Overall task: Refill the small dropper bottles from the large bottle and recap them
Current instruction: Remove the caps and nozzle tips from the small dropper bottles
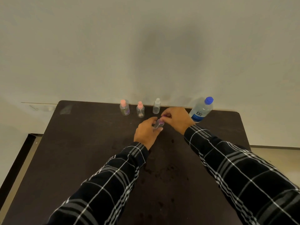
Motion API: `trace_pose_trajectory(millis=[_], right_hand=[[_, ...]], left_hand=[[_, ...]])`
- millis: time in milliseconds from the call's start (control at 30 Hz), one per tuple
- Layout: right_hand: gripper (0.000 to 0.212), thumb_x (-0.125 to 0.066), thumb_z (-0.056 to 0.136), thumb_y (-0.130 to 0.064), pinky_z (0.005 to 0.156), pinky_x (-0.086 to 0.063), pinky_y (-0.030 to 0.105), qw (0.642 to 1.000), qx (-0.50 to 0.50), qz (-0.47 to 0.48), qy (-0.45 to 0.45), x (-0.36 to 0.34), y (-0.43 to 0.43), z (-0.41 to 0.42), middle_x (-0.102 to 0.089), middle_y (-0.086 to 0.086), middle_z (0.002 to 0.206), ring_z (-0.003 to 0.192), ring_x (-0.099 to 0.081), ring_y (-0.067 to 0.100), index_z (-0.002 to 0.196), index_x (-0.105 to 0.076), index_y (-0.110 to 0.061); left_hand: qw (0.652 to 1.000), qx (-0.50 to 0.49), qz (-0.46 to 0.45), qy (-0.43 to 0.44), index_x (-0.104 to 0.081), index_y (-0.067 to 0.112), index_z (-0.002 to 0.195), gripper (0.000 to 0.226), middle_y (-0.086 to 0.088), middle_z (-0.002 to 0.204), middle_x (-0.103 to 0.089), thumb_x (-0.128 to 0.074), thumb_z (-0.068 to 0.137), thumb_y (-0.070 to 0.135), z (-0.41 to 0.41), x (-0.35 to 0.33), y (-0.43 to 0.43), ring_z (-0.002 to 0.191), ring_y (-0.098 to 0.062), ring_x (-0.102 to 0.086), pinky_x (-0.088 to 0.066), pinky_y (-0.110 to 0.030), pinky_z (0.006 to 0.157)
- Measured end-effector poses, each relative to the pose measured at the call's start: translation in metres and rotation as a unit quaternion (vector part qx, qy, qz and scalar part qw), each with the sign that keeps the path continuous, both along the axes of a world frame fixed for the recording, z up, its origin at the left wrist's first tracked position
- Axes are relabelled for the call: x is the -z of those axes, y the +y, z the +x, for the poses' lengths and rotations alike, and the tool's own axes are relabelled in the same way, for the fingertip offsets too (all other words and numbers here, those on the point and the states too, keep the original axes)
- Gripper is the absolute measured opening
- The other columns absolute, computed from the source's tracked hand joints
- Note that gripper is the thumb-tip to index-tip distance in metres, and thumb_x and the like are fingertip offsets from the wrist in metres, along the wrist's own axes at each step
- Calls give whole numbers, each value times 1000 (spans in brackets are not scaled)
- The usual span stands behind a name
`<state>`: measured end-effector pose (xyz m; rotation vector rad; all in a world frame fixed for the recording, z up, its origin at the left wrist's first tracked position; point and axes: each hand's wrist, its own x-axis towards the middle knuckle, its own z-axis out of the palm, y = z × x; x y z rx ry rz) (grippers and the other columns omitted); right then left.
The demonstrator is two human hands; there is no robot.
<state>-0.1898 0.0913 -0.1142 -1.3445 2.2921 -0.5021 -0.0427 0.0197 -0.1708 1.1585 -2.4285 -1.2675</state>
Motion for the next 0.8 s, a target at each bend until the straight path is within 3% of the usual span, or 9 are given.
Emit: trace_pose_trajectory(millis=[133, 333, 433, 500, 600, 700, 800], right_hand=[[23, -65, 94, -31, 88, -50, 28, 999, -31, 6, 27, -1, 3, 7, -68, 0, 102, 91, -59, 11, 111, -70, -17], [25, -56, 99, -28, 94, -47, 32, 981, -158, 70, 83, -13, 8, 4, -69, -1, 113, 104, -62, 17, 121, -66, -22], [42, -65, 92, -37, 92, -51, 34, 988, -124, 81, 34, -15, 9, 6, -68, 0, 110, 98, -63, 17, 130, -57, -20], [40, -68, 87, -45, 83, -53, 33, 992, -69, 97, 33, -11, 9, 10, -67, 0, 103, 89, -62, 16, 118, -59, -21], [28, -64, 89, -49, 69, -47, 29, 987, -13, 121, 103, -4, 3, 15, -59, -2, 82, 71, -55, 12, 87, -55, -23], [26, -61, 93, -47, 71, -48, 31, 985, -5, 117, 124, -2, -2, 21, -52, -4, 76, 73, -55, 14, 87, -54, -23], [13, -58, 96, -36, 77, -50, 33, 985, -49, 106, 129, -2, -3, 21, -62, 1, 90, 78, -56, 15, 91, -51, -26]], left_hand=[[999, -2, -39, -11, -62, 31, 115, 32, 10, 106, -68, -70, 86, 40, -1, 5, 2, 95, -11, -67, -56, -37, 83], [996, 29, -89, -3, -59, 29, 122, 36, 7, 113, -67, -68, 88, 38, 5, 12, 4, 102, -12, -64, -54, -36, 86], [996, 24, -87, 6, -60, 29, 120, 35, 7, 112, -67, -69, 87, 37, 4, 14, 6, 101, -13, -65, -51, -29, 82], [995, 20, -94, 15, -62, 27, 118, 35, 6, 109, -68, -71, 85, 35, 0, 13, 10, 99, -14, -65, -45, -25, 79], [994, 18, -108, 23, -63, 26, 114, 32, 5, 106, -69, -72, 84, 35, -4, 11, 11, 97, -14, -65, -46, -26, 78], [993, 11, -116, 12, -62, 27, 115, 33, 5, 108, -69, -72, 84, 35, -4, 11, 8, 97, -16, -66, -45, -26, 78], [992, 12, -122, 10, -61, 27, 117, 34, 3, 110, -69, -70, 86, 36, -4, 11, 7, 98, -19, -66, -46, -29, 78]])
